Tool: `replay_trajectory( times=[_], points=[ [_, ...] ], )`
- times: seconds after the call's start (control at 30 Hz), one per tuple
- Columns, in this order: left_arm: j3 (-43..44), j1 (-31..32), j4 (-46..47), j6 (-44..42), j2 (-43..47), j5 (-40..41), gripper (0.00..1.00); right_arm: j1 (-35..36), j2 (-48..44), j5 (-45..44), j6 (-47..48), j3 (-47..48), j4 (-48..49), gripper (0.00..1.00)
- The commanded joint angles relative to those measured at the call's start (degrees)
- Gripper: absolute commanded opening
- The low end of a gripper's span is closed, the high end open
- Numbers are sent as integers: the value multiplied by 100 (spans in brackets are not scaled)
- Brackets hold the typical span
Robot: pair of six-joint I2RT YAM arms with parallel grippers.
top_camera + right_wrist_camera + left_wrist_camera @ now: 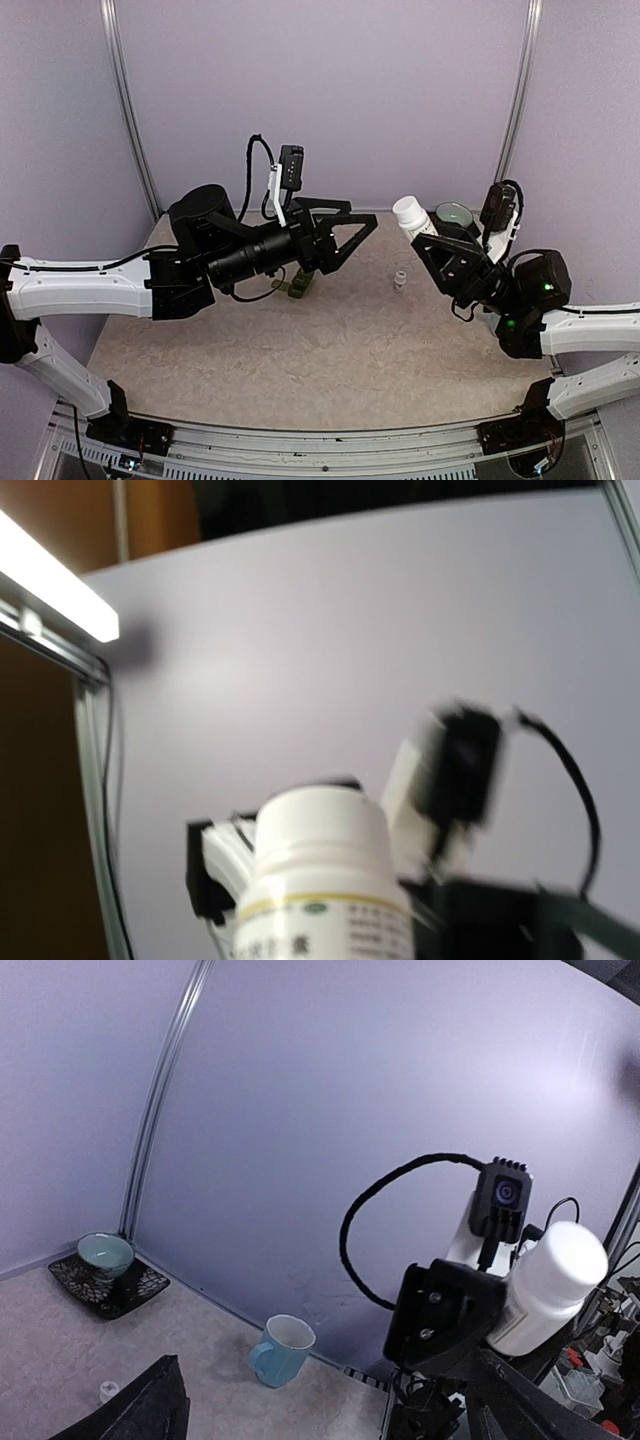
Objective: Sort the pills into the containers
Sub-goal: Screw the lid of the pill bottle onto the pill bottle.
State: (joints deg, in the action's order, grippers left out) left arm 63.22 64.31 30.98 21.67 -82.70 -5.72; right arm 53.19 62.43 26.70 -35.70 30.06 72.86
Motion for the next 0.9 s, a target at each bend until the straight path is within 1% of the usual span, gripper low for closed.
replay_trajectory(
  times=[0.0, 0.17, 0.3, 0.5, 0.6, 0.87],
  points=[
    [-128, -77, -196, 66, 70, 151, 93, 26, -110, 112, 45, 64, 387, 0],
    [-100, 4, 11, 26, 266, -189, 94, 30, -102, -82, 242, 25, 46, 0],
    [107, 195, -160, -31, 362, -132, 94, 32, -137, -312, 488, 15, -295, 0],
    [328, 264, -77, 157, 168, -111, 94, 35, 123, -293, 749, 138, -624, 0],
    [479, 270, 3, 211, 19, -190, 93, 39, 281, -279, 767, 158, -587, 0],
    [766, 276, -67, 233, -268, -351, 80, 45, 254, -265, 831, 173, -603, 0]
  ],
)
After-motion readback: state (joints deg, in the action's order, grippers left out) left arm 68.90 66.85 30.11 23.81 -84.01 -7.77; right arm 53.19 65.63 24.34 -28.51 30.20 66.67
